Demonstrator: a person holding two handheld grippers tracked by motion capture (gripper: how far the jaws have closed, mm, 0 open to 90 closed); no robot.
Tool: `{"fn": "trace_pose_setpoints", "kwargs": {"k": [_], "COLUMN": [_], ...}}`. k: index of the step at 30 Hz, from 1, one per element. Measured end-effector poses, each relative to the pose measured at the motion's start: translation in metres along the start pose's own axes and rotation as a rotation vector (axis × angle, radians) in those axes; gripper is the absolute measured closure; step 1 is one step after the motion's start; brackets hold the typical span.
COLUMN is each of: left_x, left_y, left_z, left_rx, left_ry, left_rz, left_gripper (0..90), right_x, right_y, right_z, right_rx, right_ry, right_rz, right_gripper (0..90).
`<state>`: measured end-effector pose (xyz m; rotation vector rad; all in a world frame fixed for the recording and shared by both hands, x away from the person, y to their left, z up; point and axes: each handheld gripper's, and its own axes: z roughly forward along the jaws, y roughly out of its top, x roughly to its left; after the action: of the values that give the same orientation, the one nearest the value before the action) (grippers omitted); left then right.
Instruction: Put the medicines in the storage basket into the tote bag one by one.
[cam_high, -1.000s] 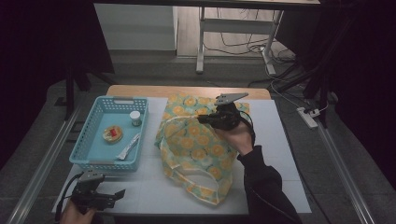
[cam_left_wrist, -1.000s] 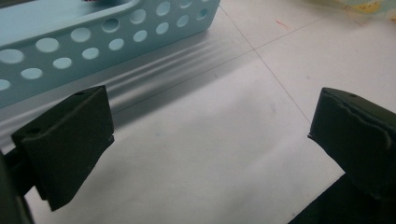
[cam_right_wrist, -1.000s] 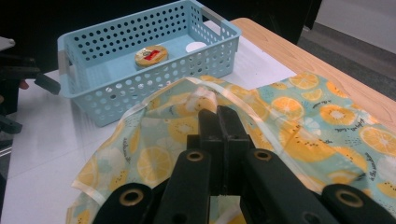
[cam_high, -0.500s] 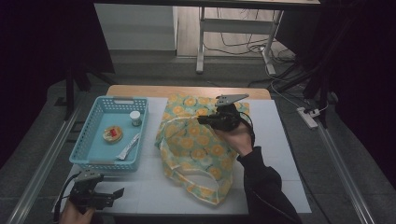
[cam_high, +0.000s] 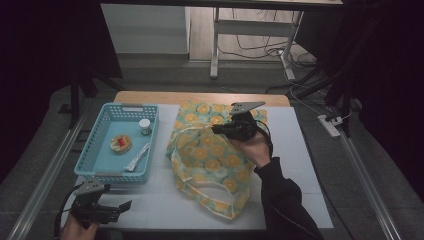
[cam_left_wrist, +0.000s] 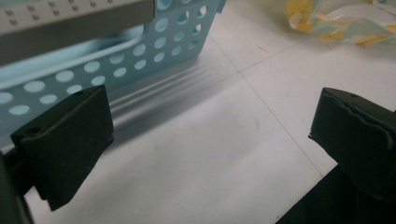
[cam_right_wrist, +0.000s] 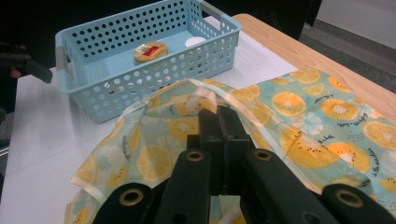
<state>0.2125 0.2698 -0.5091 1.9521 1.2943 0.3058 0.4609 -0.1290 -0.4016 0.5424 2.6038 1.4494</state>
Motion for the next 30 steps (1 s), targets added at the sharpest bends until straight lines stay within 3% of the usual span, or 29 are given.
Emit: {"fn": "trace_pose_setpoints", "kwargs": {"k": [6, 9, 12, 20, 25, 30], "left_x": [0.001, 0.005, 0.008, 0.01, 0.015, 0.017], "left_y": [0.003, 0.004, 0.006, 0.015, 0.02, 0.026], "left_z": [-0.006, -0.007, -0.009, -0.016, -0.013, -0.009], "left_rx": [-0.025, -0.043, -0.032, -0.04, -0.044, -0.033], "left_ry": [-0.01, -0.044, -0.076, -0.064, -0.129, -0.103], "left_rz": [0.021, 0.022, 0.009, -0.001, 0.006, 0.03], "left_gripper": [0.0, 0.0, 0.0, 0.0, 0.0, 0.0], "right_x": [0.0, -0.001, -0.002, -0.002, -0.001, -0.001], "right_y": [0.0, -0.001, -0.001, -0.001, 0.0, 0.0], "right_z": [0.0, 0.0, -0.001, -0.001, -0.002, -0.004], "right_rx": [0.003, 0.004, 0.001, 0.004, 0.001, -0.001], "right_ry": [0.001, -0.002, -0.003, 0.001, 0.006, 0.005], "right_rz": [-0.003, -0.005, -0.002, -0.001, 0.0, -0.001], "right_gripper": [90.0, 90.0, 90.0, 90.0, 90.0, 90.0]}}
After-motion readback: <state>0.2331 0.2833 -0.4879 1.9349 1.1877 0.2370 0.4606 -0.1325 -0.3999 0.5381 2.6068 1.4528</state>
